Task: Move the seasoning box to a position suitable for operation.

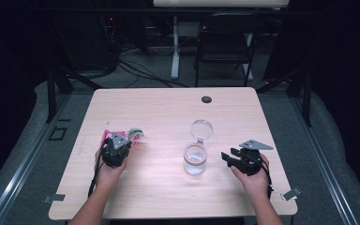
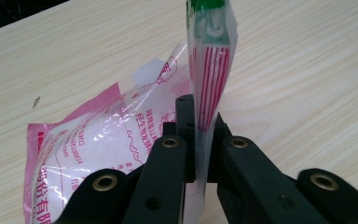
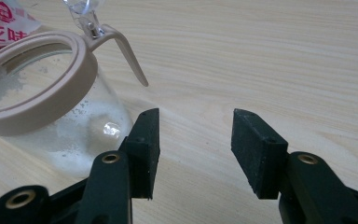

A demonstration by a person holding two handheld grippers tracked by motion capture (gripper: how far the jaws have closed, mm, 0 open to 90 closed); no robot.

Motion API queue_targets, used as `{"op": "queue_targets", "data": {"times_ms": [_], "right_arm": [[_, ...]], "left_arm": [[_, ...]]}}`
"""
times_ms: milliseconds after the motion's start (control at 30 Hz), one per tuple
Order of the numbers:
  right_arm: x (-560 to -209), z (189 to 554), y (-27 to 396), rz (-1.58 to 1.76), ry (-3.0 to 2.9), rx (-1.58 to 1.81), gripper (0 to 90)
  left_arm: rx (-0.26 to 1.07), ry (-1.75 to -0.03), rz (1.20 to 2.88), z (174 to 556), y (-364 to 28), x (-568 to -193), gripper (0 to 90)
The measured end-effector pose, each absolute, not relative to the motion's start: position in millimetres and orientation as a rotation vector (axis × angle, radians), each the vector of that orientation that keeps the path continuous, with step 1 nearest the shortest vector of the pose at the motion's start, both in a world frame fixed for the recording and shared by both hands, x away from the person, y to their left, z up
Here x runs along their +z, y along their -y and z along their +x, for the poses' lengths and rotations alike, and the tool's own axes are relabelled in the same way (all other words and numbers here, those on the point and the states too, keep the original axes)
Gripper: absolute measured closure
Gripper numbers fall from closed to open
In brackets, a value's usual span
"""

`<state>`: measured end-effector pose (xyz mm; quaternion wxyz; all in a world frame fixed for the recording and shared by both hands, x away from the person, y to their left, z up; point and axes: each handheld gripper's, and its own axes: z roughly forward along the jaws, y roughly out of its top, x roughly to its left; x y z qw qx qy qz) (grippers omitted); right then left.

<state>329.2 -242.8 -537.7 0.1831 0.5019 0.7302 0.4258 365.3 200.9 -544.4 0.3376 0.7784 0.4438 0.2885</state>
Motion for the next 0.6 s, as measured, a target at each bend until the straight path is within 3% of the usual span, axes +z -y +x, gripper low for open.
{"op": "queue_targets", "data": {"times_ms": [600], "right_arm": [[-539, 330, 245, 1.434, -2.054, 1.204, 52.2]], "left_arm": [[0.741, -1.24, 1.885, 361, -236, -516, 90.0]]}}
